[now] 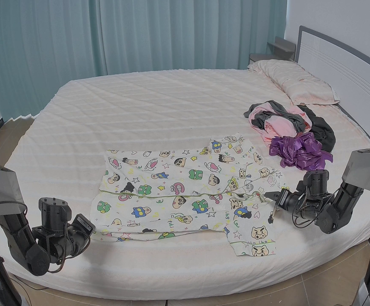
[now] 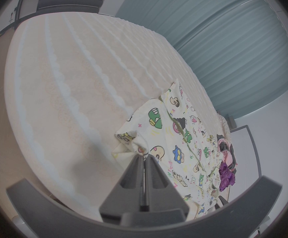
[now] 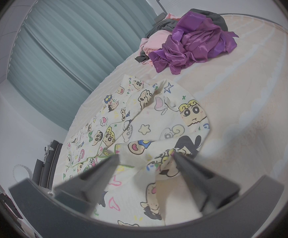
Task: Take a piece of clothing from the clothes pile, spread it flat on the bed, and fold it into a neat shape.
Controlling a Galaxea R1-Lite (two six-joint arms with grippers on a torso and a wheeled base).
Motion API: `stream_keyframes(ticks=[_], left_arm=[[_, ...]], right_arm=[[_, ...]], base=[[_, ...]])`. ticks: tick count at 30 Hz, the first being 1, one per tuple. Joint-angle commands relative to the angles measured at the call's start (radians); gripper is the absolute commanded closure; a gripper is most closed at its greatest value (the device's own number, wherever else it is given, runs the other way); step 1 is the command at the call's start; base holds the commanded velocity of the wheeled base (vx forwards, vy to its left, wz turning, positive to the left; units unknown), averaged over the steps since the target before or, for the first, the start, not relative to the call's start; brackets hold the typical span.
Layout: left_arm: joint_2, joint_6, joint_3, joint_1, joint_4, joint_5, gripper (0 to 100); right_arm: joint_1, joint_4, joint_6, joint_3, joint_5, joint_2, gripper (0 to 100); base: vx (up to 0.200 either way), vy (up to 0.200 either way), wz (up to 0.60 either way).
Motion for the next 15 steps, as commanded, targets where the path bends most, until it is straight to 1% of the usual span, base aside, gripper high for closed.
stream_keyframes(ticks=[1,3,4,6,15], left_arm=[[0.027,0.000,0.007,-0.001,-0.015,0.000,100],[0.027,0.000,0.009,-0.001,-0.015,0.000,100],[0.027,0.000,0.009,-0.001,-0.015,0.000,100],[0.027,0.000,0.009,-0.001,-0.015,0.000,100],[0.021,-0.001,0.012,-0.001,-0.015,-0.002,100]], right_arm=[[-0.028,0.000,0.000,0.026,0.001,-0.010,0],[-0.039,0.000,-0.005,0.036,0.001,-0.030,0],[-0.054,0.000,-0.006,0.063,0.003,-0.071,0],[-0.061,-0.002,-0.005,0.099,0.007,-0.110,0],[-0.048,-0.016,-0.006,0.285,0.012,-0.232,0]], base=[[0.000,0.000,0.00],[0.000,0.000,0.00],[0.000,0.000,0.00],[0.000,0.000,0.00],[0.000,0.000,0.00]])
